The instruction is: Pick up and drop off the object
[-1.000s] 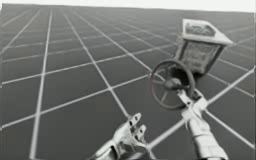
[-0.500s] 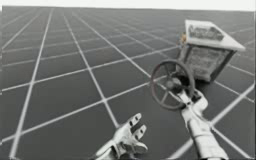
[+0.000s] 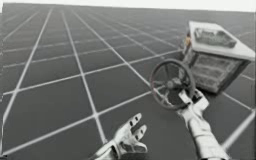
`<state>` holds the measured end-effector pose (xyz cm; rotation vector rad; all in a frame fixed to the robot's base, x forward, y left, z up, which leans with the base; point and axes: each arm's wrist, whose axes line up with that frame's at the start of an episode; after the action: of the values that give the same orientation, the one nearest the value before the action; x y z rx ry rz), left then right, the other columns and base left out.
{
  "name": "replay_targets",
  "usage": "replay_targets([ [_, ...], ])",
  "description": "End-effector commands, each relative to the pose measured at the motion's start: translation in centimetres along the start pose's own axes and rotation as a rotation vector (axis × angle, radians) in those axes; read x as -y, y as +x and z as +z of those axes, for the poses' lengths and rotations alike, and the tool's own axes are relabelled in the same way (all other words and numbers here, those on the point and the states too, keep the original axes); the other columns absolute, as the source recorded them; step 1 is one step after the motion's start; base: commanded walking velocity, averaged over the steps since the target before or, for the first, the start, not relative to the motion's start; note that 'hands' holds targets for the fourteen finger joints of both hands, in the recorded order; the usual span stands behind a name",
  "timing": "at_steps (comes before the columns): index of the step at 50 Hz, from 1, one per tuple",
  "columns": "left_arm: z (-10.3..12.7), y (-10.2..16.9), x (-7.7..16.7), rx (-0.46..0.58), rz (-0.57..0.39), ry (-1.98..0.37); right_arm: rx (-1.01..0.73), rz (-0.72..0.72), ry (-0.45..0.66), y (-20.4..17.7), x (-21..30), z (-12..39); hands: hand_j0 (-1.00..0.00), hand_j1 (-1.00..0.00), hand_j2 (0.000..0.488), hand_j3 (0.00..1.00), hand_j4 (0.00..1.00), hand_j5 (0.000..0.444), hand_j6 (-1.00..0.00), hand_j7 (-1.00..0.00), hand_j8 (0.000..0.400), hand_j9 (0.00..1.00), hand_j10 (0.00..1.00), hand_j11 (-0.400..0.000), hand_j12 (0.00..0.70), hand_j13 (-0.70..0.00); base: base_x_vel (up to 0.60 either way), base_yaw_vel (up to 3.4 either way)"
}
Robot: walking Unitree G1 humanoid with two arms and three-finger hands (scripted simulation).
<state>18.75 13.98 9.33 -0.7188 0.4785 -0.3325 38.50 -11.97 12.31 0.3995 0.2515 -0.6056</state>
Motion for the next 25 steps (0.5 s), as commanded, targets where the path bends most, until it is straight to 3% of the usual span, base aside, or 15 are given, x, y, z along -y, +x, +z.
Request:
replay_targets([
  [1,-0.01,-0.27,-0.31,0.014,-0.003,-0.013,0.034,0.042,0.01,-0.69,-1.32,0.86,0.0,0.0,0.0,1.0,1.0,0.0,0.0,0.0,0.0,1.0,1.0,-0.4,0.0,-0.7,0.56,0.07],
  [25,-0.01,-0.27,-0.31,0.014,-0.003,-0.013,0.034,0.042,0.01,-0.69,-1.32,0.86,0.0,0.0,0.0,1.0,1.0,0.0,0.0,0.0,0.0,1.0,1.0,-0.4,0.0,-0.7,0.56,0.08],
])
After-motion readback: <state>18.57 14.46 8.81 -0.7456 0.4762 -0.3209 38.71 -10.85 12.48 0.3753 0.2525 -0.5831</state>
